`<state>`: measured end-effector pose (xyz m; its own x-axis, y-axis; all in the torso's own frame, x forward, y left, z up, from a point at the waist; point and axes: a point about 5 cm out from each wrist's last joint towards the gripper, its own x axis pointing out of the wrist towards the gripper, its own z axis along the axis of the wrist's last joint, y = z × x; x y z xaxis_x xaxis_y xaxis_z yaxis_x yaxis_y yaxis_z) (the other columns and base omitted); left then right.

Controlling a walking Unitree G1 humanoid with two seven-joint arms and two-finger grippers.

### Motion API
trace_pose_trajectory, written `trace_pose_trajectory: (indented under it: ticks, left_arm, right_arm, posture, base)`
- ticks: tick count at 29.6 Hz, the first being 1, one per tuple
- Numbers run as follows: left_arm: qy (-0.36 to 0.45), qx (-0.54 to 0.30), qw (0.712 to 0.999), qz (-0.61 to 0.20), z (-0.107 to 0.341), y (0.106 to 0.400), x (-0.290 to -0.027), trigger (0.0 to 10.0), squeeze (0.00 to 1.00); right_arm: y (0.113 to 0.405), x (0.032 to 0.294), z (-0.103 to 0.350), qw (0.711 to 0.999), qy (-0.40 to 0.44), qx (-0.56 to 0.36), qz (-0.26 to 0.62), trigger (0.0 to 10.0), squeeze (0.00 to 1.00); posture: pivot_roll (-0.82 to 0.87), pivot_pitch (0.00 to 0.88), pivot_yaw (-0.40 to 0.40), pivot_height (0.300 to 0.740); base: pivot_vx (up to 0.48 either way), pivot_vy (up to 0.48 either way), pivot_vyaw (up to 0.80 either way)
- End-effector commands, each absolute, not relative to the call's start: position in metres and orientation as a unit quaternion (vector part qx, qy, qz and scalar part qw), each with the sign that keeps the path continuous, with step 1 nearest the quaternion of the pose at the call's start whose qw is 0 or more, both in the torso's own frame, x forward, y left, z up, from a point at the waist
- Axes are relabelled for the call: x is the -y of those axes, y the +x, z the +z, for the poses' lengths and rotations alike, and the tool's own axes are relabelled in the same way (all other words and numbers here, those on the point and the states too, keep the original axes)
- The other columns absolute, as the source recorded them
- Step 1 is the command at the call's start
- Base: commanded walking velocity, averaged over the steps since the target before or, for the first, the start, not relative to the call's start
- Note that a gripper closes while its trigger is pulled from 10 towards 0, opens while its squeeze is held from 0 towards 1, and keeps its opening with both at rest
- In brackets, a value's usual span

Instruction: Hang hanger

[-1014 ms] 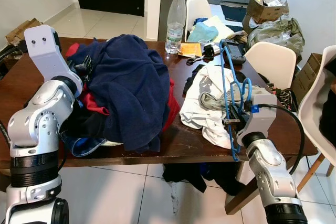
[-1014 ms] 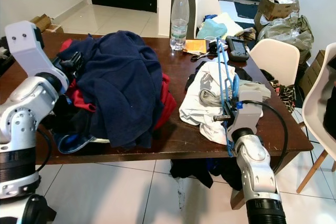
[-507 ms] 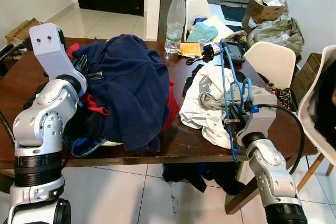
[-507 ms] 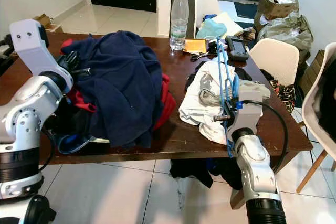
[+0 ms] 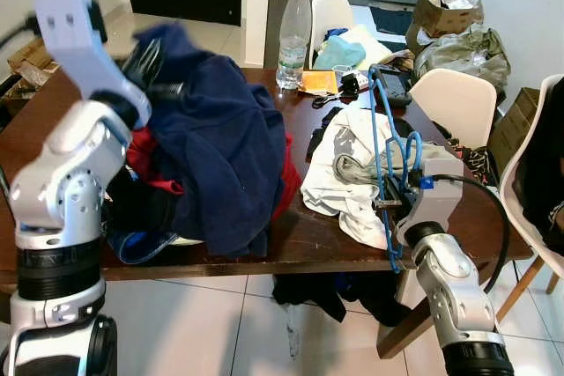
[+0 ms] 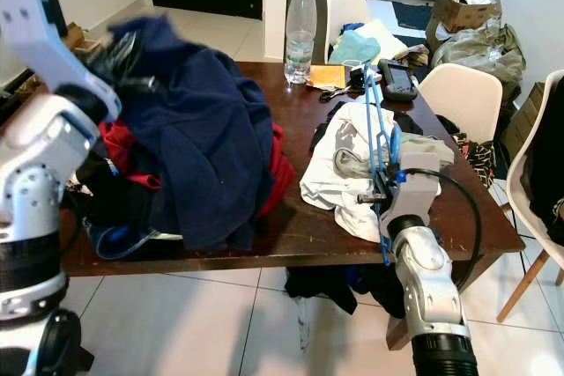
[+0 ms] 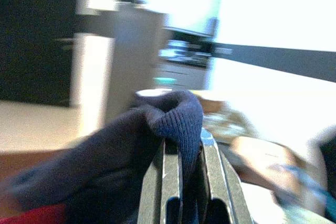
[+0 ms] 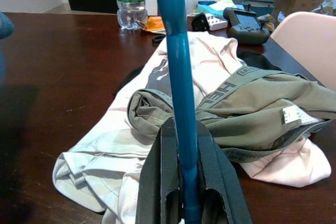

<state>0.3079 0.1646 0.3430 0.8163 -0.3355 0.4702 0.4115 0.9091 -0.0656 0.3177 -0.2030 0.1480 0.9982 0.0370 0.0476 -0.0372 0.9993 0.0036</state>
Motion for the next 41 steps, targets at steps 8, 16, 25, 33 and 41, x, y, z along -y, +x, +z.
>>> trace_pose_trajectory:
  ticks: [8,16,25,33,41]
  left_arm:
    - [-0.046,0.191,0.918,-0.343,0.329,0.292,-0.113,10.0,0.0]
    - [-0.001,0.117,0.909,-0.401,0.289,0.29,-0.072,10.0,0.0]
    - [0.013,0.095,0.905,-0.415,0.279,0.289,-0.068,10.0,0.0]
    - [0.022,0.085,0.907,-0.412,0.27,0.287,-0.069,10.0,0.0]
    - [0.022,0.089,0.903,-0.421,0.27,0.286,-0.064,10.0,0.0]
  right_arm:
    - [0.319,0.2,0.145,1.0,0.014,0.022,0.017,10.0,0.0]
    - [0.323,0.205,0.15,0.999,0.018,0.032,0.007,10.0,0.0]
    - [0.324,0.205,0.149,0.999,0.02,0.031,0.005,10.0,0.0]
    - [0.326,0.205,0.152,0.999,0.02,0.036,0.011,10.0,0.0]
    - [0.328,0.205,0.154,0.999,0.02,0.039,0.013,10.0,0.0]
  posture:
    - [0.11,0.024,-0.043,0.74]
    - [0.11,0.026,-0.037,0.74]
    - [0.12,0.029,-0.04,0.74]
    - [0.13,0.026,-0.046,0.74]
    - [0.12,0.02,-0.045,0.74]
  base:
    - [0.0,0.0,0.0]
    - [0.0,0.0,0.0]
    - [-0.082,0.0,0.0]
    - [-0.285,0.0,0.0]
    - [-0.295,0.0,0.0]
